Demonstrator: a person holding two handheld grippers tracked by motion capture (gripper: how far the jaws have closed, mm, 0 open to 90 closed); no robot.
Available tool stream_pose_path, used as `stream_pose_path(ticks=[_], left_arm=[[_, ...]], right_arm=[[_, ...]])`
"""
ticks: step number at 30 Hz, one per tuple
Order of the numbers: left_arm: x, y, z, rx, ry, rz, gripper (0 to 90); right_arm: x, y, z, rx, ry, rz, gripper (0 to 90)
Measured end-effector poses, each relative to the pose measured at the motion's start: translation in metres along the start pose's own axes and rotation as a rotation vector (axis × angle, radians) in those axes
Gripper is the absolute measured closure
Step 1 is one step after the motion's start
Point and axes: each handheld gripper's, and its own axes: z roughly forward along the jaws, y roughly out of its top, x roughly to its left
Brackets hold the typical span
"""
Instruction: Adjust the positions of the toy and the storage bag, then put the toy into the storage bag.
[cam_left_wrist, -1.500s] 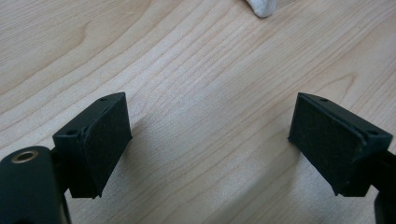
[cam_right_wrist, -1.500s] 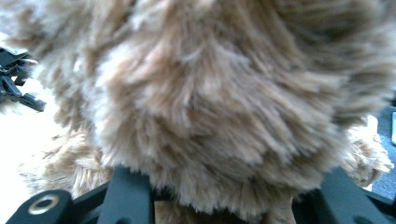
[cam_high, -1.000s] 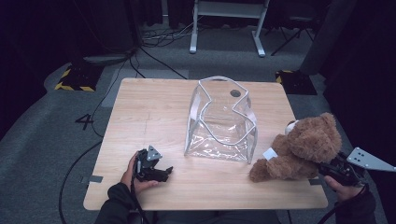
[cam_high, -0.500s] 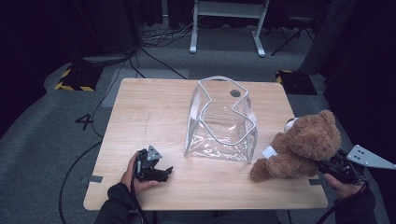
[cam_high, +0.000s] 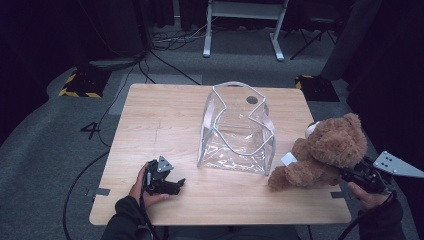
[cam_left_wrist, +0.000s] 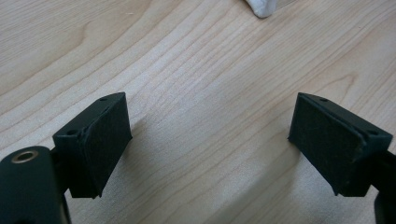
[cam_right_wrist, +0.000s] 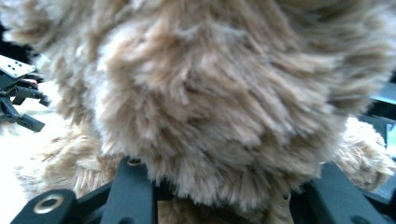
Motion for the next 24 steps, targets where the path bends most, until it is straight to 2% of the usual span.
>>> stream_pose_path(ticks=[9, 13, 20, 24], left_arm=[[0.000, 0.000, 0.000, 0.001, 0.000, 0.001, 12.9], [0.000, 0.000, 0.000, 0.000, 0.000, -0.002, 12.9], [0.000, 0.000, 0.000, -0.001, 0.003, 0.000, 12.9], [0.000, 0.000, 0.000, 0.000, 0.003, 0.000, 12.9]], right_arm=[[-0.001, 0.014, 0.000, -0.015, -0.005, -0.009, 57.9], [-0.003, 0.032, -0.002, -0.037, -0.013, -0.030, 58.0], [-0.006, 0.051, -0.003, -0.069, -0.028, -0.047, 58.0], [-0.008, 0.071, -0.005, -0.089, -0.038, -0.059, 58.0]])
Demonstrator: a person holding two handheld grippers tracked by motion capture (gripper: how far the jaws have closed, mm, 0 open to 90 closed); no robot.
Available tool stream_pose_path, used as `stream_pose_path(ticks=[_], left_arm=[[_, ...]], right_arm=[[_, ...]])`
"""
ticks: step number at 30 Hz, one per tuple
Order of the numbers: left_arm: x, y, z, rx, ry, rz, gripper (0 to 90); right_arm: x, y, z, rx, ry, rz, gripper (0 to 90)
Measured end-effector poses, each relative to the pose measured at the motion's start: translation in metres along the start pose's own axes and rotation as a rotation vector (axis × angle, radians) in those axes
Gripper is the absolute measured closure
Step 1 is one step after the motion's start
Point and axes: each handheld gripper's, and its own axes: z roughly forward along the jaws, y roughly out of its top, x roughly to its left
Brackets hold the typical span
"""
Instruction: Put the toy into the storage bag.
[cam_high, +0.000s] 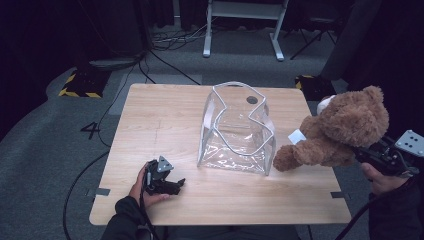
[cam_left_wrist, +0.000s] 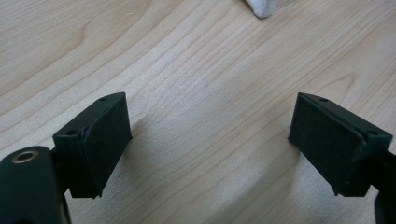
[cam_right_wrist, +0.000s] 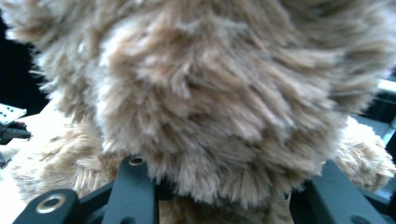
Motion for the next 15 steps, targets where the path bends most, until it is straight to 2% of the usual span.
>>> stream_pose_path(ticks=[7, 15], left_arm=[[0.000, 0.000, 0.000, -0.001, -0.001, -0.001, 12.9], [0.000, 0.000, 0.000, -0.001, -0.001, 0.000, 12.8]], right_arm=[[-0.002, 0.032, 0.003, -0.026, -0.004, -0.041, 58.0], [-0.004, 0.065, 0.008, -0.059, 0.004, -0.062, 58.0]])
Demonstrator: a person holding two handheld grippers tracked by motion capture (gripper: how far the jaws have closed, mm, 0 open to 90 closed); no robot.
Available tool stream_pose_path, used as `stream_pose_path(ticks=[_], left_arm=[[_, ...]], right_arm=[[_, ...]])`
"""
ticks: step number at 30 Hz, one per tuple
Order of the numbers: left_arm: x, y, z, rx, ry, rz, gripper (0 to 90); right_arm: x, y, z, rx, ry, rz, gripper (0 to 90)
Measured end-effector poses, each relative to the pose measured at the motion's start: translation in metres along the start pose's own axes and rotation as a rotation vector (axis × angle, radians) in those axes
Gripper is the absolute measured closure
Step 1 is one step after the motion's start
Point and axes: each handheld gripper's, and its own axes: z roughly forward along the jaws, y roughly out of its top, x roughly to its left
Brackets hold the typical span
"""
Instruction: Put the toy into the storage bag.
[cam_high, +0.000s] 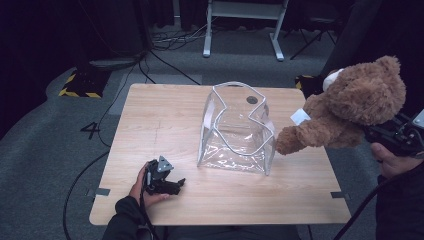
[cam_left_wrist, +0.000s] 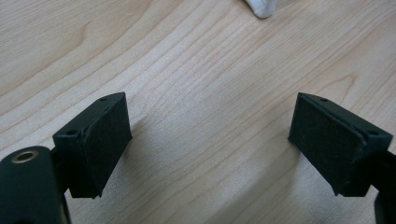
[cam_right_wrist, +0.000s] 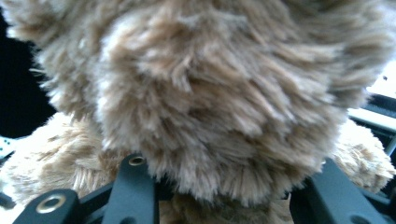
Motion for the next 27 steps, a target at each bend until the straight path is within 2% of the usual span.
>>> stream_pose_path(ticks=[9, 12, 13, 27], left_arm=[[0.000, 0.000, 0.000, 0.000, 0.000, -0.001, 12.8], [0.000, 0.000, 0.000, 0.000, 0.000, 0.000, 12.8], [0.000, 0.000, 0.000, 0.000, 0.000, 0.000, 12.8], [0.000, 0.000, 0.000, 0.001, 0.000, 0.002, 12.8]], right_arm=[[0.000, 0.032, 0.020, -0.023, 0.024, -0.024, 58.0], [0.001, 0.037, 0.025, -0.024, 0.028, -0.031, 58.0], [0.003, 0.043, 0.033, -0.027, 0.037, -0.035, 58.0], [0.022, 0.062, 0.078, -0.022, 0.107, -0.047, 58.0]])
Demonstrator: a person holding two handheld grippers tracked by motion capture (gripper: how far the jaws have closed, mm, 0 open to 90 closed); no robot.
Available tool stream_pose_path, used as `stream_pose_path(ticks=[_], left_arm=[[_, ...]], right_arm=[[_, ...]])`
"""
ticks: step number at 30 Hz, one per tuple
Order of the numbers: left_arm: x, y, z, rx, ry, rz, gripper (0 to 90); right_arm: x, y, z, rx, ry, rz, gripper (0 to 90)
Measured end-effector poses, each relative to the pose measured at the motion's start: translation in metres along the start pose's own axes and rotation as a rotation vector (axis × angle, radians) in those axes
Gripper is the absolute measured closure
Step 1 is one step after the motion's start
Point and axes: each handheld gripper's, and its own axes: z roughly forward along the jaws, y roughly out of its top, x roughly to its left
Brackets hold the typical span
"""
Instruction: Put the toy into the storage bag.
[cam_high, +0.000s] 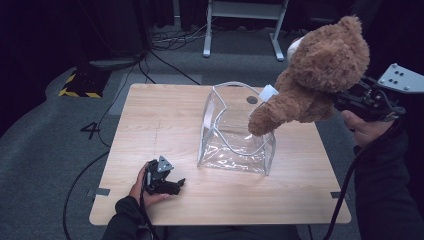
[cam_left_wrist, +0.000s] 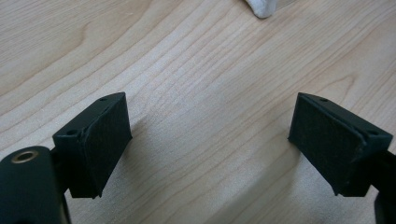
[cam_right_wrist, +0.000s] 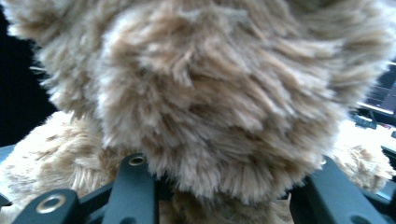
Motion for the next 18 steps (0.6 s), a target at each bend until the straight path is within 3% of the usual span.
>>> stream_pose_path(ticks=[18], left_arm=[[0.000, 0.000, 0.000, 0.002, -0.002, 0.001, 12.8]], right_arm=[[0.038, 0.005, 0.066, 0.064, 0.135, -0.052, 57.8]])
